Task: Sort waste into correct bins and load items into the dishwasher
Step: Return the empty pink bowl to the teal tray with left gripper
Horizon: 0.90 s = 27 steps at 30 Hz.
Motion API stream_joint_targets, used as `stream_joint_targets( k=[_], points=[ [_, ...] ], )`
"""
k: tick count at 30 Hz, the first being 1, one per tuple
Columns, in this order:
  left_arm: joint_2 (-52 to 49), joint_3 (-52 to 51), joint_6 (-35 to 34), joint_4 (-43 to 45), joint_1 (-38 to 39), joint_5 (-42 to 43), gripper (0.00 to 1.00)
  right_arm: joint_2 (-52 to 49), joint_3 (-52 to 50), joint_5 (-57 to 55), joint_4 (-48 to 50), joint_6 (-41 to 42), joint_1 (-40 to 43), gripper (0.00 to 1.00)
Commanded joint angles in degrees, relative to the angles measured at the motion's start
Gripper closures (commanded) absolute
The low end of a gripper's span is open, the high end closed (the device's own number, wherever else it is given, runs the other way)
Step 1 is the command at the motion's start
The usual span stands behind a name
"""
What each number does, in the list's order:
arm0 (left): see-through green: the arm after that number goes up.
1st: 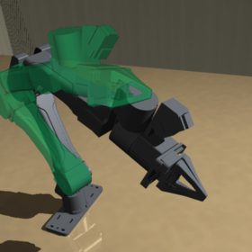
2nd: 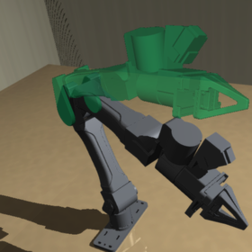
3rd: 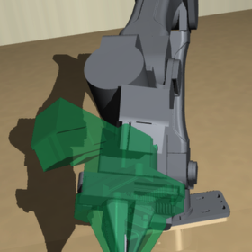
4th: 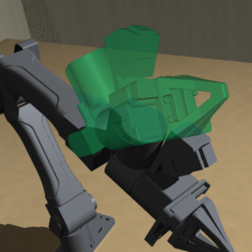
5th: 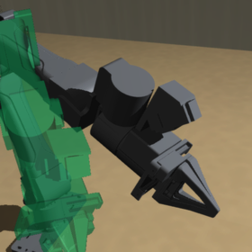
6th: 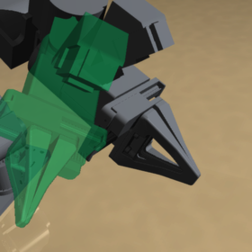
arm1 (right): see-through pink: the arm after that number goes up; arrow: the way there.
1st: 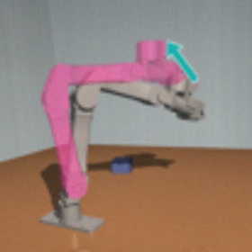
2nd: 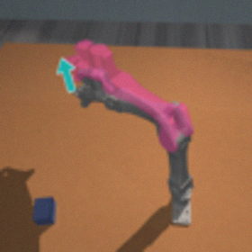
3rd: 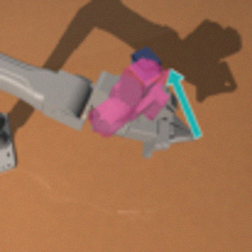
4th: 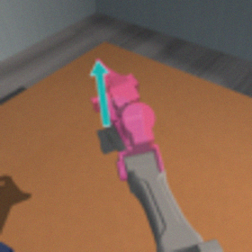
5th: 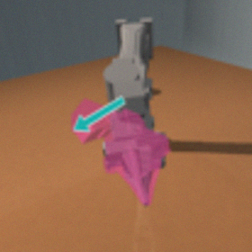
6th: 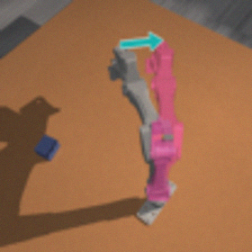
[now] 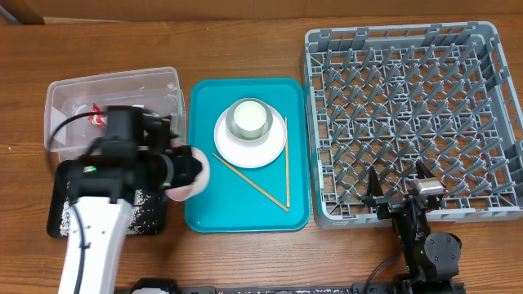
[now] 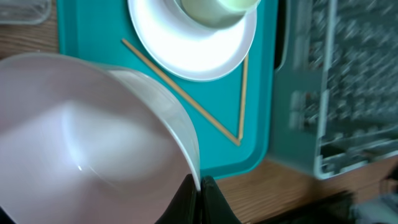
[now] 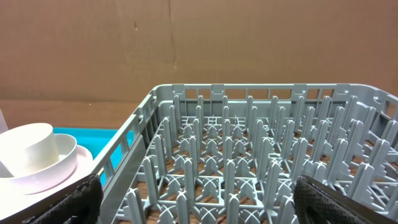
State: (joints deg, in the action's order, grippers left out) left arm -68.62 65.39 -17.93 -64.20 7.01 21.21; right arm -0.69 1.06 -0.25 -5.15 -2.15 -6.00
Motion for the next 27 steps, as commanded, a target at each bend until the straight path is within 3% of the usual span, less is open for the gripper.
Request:
stream_joint_targets(
  k=[1, 4, 11, 19, 27],
  points=[
    [-2.58, -0.04, -9.35, 0.26, 8.41, -14.58, 0.96, 0.52, -0.61, -0.09, 0.33, -0.24, 0.17, 0.0],
    [-6.16, -0.04, -13.68, 0.44, 15.52, -19.3, 0.96, 0.52, -0.61, -0.09, 0.33, -0.24, 0.17, 0.0],
    [-16.28, -0.07, -14.51, 1.79, 24.26, -19.39, 0.96, 0.52, -0.61, -0.09, 0.33, -0.24, 0.17, 0.0],
    [-25.64, -0.04, -14.88, 3.52, 26.14, -21.0, 0.96, 0.52, -0.61, -0.09, 0.33, -0.24, 0.17, 0.0],
    [-27.91, -0.07, -15.56, 3.63, 26.12, -26.29, 0.96, 0.52, -0.61, -0.09, 0.33, -0.24, 0.17, 0.0]
  ],
)
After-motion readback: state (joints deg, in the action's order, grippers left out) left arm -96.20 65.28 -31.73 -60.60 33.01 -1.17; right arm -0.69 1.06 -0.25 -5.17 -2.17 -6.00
